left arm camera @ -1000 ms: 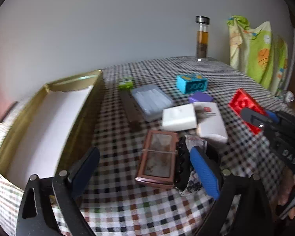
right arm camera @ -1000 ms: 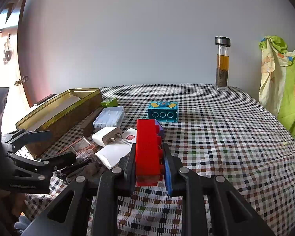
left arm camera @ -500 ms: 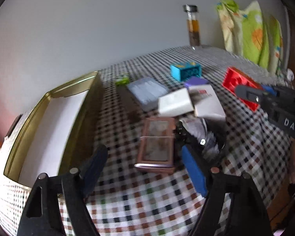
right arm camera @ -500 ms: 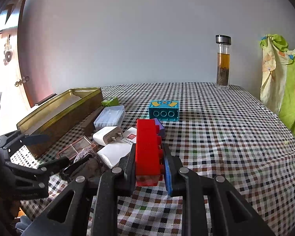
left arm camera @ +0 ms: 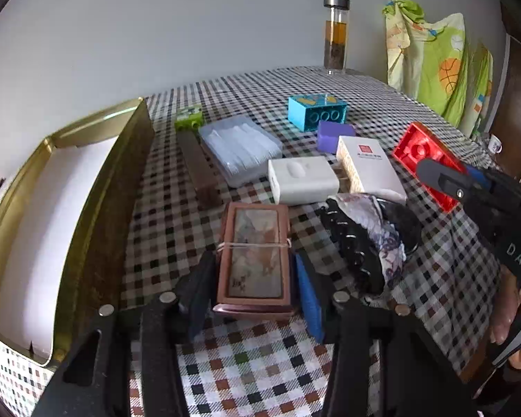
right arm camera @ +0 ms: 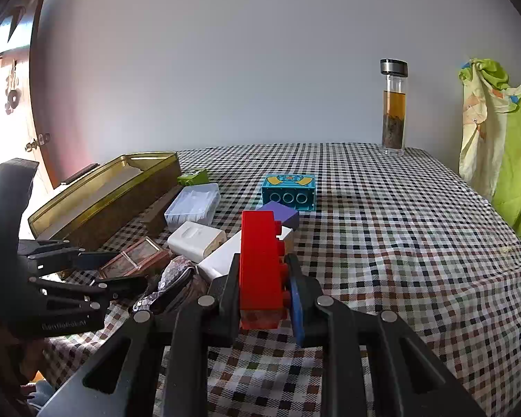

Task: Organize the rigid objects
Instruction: 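Lift the red brick with the right tool while the left tool regrips the photo card, then carry the red brick and photo card over the gold tray with both tools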

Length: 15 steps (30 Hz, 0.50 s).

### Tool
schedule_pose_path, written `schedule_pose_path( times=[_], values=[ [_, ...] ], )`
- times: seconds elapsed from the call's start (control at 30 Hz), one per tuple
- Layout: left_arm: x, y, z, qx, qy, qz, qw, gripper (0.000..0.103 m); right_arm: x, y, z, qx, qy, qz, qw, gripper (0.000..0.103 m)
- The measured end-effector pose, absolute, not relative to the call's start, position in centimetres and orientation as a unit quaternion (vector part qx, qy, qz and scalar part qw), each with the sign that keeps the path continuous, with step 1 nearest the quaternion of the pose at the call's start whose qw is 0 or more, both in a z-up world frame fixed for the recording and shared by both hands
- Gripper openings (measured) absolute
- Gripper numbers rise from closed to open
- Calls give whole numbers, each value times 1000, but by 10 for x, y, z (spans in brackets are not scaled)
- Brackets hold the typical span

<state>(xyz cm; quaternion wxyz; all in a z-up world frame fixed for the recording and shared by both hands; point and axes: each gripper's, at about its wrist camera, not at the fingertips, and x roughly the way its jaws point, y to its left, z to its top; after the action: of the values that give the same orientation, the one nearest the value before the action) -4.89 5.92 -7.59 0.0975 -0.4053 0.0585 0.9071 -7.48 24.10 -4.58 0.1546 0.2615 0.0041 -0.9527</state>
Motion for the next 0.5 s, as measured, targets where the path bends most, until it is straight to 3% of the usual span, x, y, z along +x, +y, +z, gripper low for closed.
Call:
schedule_pose_path(
  times=[0.5],
  values=[
    [-32,48,-51,-291,58,954,51,45,-59,241,-38,204,10,-968,148,25]
  ],
)
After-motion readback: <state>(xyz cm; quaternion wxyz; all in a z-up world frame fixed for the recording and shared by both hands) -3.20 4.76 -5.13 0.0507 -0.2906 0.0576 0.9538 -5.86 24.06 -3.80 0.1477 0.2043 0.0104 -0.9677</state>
